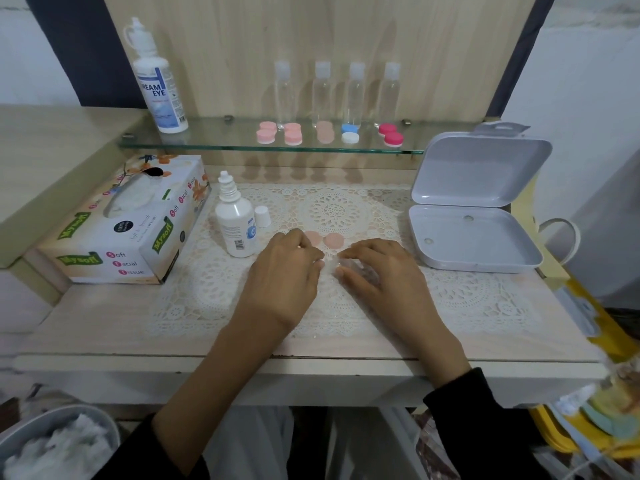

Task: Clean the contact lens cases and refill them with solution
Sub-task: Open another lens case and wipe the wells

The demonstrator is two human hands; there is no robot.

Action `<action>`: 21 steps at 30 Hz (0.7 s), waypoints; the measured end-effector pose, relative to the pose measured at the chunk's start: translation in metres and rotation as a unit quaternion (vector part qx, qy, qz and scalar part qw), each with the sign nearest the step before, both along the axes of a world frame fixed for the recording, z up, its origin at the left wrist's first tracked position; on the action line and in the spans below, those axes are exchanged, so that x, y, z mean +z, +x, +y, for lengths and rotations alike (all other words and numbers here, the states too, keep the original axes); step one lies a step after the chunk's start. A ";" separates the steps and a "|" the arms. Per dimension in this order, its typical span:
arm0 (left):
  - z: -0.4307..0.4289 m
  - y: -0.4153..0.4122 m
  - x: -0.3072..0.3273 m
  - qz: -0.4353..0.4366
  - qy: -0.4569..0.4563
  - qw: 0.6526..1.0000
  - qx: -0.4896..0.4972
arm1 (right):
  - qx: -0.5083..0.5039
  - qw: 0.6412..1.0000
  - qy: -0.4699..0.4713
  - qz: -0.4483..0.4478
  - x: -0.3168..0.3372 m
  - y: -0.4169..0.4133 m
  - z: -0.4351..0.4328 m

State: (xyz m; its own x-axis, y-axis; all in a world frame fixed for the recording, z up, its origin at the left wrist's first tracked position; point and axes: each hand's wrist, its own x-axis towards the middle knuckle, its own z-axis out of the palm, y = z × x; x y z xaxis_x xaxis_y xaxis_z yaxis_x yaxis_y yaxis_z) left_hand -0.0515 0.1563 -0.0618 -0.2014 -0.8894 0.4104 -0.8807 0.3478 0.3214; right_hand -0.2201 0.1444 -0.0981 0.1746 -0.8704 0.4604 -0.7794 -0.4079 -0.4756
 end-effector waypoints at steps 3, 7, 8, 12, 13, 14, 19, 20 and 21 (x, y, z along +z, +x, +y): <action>0.002 -0.005 0.005 -0.062 0.010 0.998 0.006 | 0.001 1.000 0.000 0.002 0.001 0.000 0.000; 0.006 -0.010 0.014 -0.081 -0.020 0.996 0.013 | 0.005 1.000 0.000 0.006 0.001 0.000 0.001; 0.007 -0.012 0.017 -0.080 -0.018 0.996 0.016 | 0.006 1.000 0.001 0.006 0.001 -0.001 0.001; 0.003 -0.016 0.020 -0.095 0.001 0.995 0.024 | 0.007 1.000 0.000 0.002 0.000 -0.001 0.001; 0.002 -0.015 0.021 -0.096 0.010 0.995 0.021 | 0.008 1.000 0.000 0.003 0.000 0.000 0.001; 0.002 -0.014 0.023 -0.095 0.020 0.995 0.016 | 0.008 1.000 -0.001 0.005 0.000 0.000 0.001; 0.000 -0.010 0.025 -0.073 0.054 0.996 -0.006 | 0.010 1.000 0.000 0.008 0.000 0.000 0.000; 0.000 -0.009 0.024 -0.066 0.057 0.996 -0.010 | 0.010 1.000 0.000 0.007 0.000 0.000 0.000; -0.001 -0.009 0.023 -0.062 0.056 0.996 -0.014 | 0.010 1.000 0.001 0.006 0.000 0.000 0.000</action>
State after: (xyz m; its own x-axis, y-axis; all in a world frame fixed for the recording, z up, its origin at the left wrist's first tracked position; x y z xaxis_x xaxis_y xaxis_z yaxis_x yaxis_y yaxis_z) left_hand -0.0607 0.1553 -0.0391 -0.2699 -0.9216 0.2791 -0.9062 0.3410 0.2498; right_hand -0.2205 0.1440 -0.0981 0.1973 -0.8679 0.4559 -0.7762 -0.4224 -0.4680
